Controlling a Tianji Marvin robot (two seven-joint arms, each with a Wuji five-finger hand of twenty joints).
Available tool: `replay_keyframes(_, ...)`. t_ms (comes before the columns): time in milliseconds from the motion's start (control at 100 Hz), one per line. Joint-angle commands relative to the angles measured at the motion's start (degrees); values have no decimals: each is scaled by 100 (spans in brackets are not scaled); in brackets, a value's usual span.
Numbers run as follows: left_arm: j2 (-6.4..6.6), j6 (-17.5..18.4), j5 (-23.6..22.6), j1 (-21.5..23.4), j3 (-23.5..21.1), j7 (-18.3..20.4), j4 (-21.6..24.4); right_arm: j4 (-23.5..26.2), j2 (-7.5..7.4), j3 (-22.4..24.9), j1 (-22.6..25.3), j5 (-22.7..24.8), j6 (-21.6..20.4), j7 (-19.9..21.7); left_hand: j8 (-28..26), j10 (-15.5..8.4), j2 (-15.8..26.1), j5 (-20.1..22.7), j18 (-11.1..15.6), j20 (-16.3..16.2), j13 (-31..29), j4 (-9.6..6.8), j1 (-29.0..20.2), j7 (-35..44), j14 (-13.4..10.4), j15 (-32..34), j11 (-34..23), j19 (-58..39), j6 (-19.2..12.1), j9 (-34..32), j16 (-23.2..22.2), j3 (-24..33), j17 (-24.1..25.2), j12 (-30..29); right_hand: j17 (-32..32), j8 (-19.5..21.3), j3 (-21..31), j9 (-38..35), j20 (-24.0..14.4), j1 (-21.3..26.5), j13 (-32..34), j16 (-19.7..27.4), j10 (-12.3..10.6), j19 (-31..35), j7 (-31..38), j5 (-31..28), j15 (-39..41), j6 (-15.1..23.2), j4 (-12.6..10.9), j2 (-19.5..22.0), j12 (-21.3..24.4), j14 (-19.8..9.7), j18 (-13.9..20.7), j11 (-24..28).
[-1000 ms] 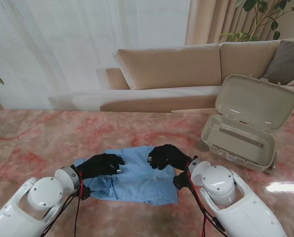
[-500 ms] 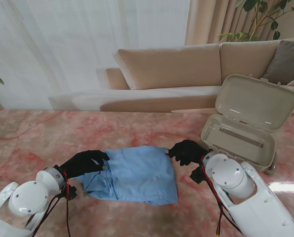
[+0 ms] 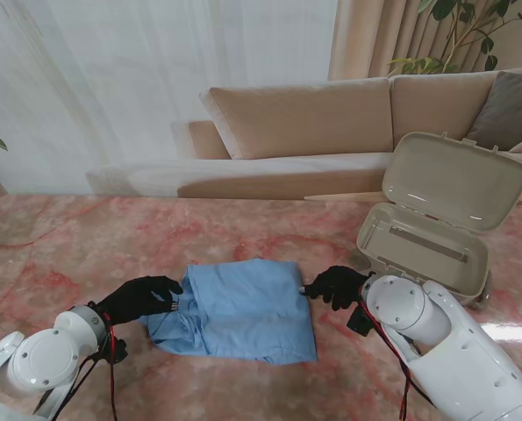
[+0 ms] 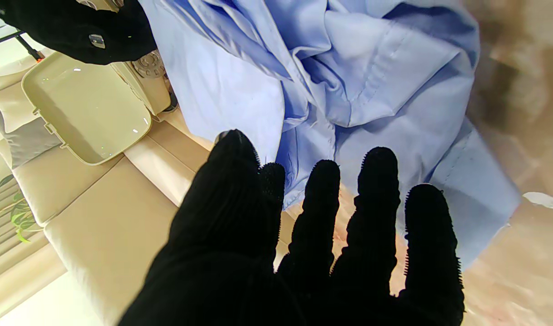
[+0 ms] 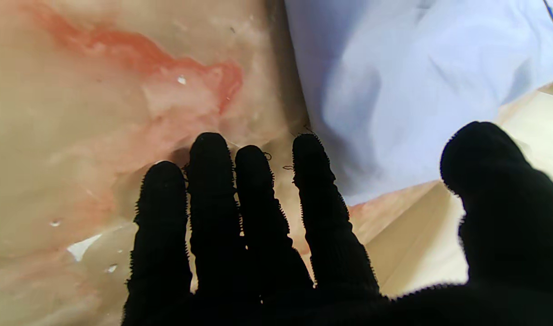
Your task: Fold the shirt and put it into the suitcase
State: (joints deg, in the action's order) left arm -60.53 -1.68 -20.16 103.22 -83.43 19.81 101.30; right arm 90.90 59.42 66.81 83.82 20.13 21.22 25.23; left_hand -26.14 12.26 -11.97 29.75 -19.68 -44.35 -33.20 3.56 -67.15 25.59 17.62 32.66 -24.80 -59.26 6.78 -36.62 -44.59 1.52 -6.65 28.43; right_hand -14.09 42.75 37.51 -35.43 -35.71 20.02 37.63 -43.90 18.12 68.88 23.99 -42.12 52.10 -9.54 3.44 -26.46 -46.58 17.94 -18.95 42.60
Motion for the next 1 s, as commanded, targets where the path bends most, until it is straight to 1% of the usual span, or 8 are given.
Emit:
replay_keyframes(0,11,-20,11,22,23,35,-77,-98,-2,-57,-14,75,65,130,5,-9,217,-5,-138,12,92,-167,-86,24,115,-120,19,10,19,89,55,-159,33,14,70,-43,-144,196,-158,-160,-189,-116,85,-28,-96,89,64,29,-199,48,-135,-94,44,69)
replay_keyframes(210,9,-23,39,26,41,30,-122,-209,-49,-317,-161,383,81,230,4,-15,222,-14,-142,13,101,-168,-89,22,110,-122,15,14,13,92,53,-156,38,17,79,-72,-171,366,-191,-111,-249,-148,160,-53,-183,144,91,-74,-217,56,-214,-71,4,113)
replay_keyframes(360,6,-30,60,35,53,27,-131,-233,-78,-493,-239,476,86,320,3,-16,217,-7,-146,13,95,-167,-87,22,117,-121,14,18,21,90,52,-160,38,18,72,-94,-186,423,-221,-53,-259,-172,223,-62,-235,127,111,-152,-227,56,-249,-38,-58,124)
replay_keyframes(560,7,-19,91,20,85,30,-162,-306,-81,-796,-363,542,26,310,1,-24,220,-14,-151,9,99,-168,-93,22,108,-123,17,16,16,99,52,-157,37,17,-81,-86,-203,264,-323,55,-77,-262,284,47,-200,-90,258,-163,-236,-41,-328,-2,-210,232)
replay_keyframes(680,5,-15,113,7,113,28,-182,-369,-85,-989,-458,588,12,309,0,-21,215,-10,-151,8,93,-168,-96,26,110,-122,13,17,15,95,52,-157,36,19,-221,-61,-191,121,-389,132,92,-322,277,163,-113,-291,373,-88,-240,-139,-388,-2,-288,321)
replay_keyframes(750,5,-11,127,-2,128,27,-196,-400,-82,-1080,-504,588,39,300,1,-27,217,-15,-151,7,91,-168,-97,25,105,-121,15,17,16,96,51,-156,36,18,-314,-39,-161,16,-423,273,215,-357,254,242,-37,-426,456,-28,-251,-235,-436,-15,-311,405)
replay_keyframes(870,3,-3,145,-15,149,23,-215,-390,-77,-1184,-567,548,184,285,-1,-28,210,-12,-148,6,90,-168,-100,31,103,-121,11,17,12,94,51,-156,33,20,-449,43,-165,-99,-472,547,337,-402,178,372,158,-564,562,88,-267,-453,-534,-40,-326,532)
replay_keyframes(990,1,-5,168,-23,175,18,-233,-381,-97,-1310,-669,530,378,358,-4,-27,197,-4,-152,4,85,-170,-108,39,98,-119,10,15,7,93,49,-153,29,20,-542,98,-178,-134,-493,610,387,-413,164,447,250,-550,606,54,-256,-624,-584,-48,-337,591)
